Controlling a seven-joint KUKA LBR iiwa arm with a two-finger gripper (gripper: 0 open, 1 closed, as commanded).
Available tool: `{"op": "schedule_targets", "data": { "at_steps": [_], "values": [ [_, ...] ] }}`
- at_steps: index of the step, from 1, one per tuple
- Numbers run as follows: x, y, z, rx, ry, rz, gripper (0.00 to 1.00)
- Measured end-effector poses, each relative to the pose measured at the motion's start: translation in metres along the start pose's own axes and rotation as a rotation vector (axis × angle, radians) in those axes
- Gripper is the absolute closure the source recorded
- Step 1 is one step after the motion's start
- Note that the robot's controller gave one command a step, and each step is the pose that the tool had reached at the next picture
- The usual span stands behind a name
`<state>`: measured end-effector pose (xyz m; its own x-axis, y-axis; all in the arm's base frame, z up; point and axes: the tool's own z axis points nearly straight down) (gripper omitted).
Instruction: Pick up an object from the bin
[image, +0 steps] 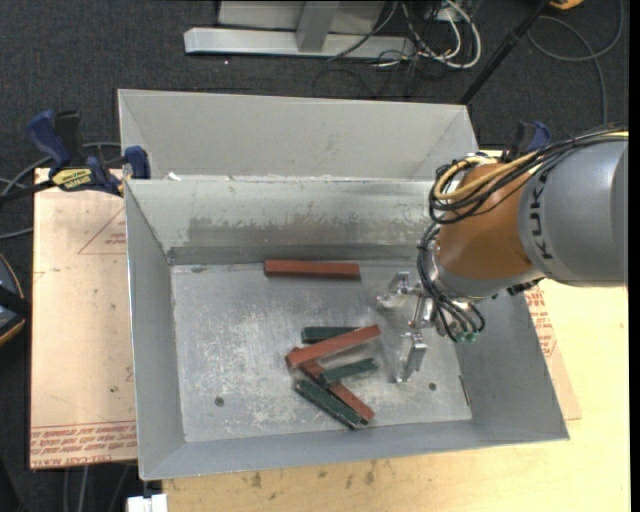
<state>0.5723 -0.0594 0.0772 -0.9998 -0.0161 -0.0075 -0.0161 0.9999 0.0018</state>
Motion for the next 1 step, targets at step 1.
{"op": "schedule_targets", "data": {
  "at_steps": [1],
  "values": [
    [-0.0215,0.0457,0.0005,0.002,-0.018,-0.119,1.00]
  ]
}}
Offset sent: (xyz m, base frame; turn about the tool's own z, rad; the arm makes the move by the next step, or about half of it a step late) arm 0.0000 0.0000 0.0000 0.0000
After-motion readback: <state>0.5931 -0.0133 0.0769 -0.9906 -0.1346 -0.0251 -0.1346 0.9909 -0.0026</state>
